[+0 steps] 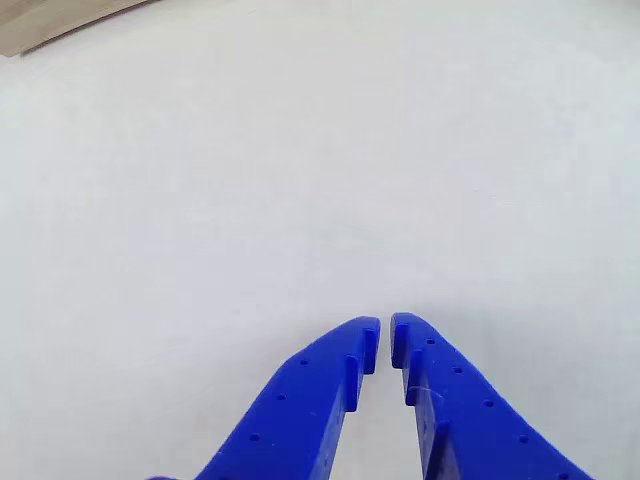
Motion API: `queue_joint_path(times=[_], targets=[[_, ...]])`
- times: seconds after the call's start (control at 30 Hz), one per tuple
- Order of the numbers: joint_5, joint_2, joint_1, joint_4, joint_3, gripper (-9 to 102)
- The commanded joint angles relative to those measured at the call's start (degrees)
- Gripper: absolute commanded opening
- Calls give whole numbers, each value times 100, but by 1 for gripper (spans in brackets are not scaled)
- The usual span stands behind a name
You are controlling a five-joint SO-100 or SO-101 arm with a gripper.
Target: Place the black cylinder in the wooden box then return to rest.
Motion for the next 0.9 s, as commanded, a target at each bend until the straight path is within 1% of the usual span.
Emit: queue_joint_path(times=[0.0,0.47,0.6,0.8,0.87], targets=[[-88,-53,0,18,176,0],[-62,-18,44,26,176,0],[123,255,334,-149,0,0],[149,940,958,-255,-976,0],[360,1143,1222,-272,-1274,0]])
